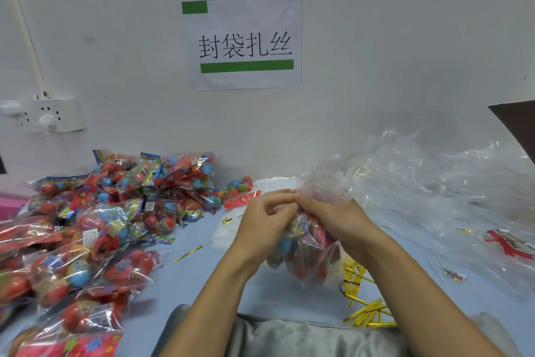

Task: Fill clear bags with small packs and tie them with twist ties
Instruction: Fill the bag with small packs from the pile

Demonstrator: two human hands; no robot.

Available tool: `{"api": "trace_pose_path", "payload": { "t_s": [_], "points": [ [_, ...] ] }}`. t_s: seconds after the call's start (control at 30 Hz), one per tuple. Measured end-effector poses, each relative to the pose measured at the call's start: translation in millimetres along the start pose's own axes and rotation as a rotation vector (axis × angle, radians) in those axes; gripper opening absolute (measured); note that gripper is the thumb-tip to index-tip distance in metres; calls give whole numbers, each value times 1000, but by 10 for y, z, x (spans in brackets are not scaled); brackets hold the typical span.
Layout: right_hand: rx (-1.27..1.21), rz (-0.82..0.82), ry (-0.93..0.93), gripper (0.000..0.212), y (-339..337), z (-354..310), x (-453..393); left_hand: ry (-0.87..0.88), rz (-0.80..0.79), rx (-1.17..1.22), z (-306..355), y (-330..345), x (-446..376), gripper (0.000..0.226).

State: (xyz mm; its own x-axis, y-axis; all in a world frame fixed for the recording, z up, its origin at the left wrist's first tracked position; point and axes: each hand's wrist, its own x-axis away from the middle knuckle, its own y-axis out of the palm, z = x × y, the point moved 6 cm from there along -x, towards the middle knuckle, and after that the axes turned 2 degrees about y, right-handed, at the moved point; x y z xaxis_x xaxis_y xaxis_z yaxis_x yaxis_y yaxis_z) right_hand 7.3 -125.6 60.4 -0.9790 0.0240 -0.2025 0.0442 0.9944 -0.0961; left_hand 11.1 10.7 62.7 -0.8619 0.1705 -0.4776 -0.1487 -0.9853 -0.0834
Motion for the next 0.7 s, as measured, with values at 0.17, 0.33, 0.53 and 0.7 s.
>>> {"api": "trace_pose_path", "payload": {
  "t_s": [0.17,0.33,0.53,0.7],
  "points": [
    [-147,191,154,16,-216,104,-40,-65,337,178,-106,-285,-43,22],
    [-374,361,301,13,-367,212,-79,-156,237,23,-212,-283,9,32],
    [-527,316,404,9,-129,201,-46,-173,-90,243,-365,112,61,112],
    [-602,182,320,17,74,115,-40,-159,51,379,-359,-37,11,69]
  ]
}}
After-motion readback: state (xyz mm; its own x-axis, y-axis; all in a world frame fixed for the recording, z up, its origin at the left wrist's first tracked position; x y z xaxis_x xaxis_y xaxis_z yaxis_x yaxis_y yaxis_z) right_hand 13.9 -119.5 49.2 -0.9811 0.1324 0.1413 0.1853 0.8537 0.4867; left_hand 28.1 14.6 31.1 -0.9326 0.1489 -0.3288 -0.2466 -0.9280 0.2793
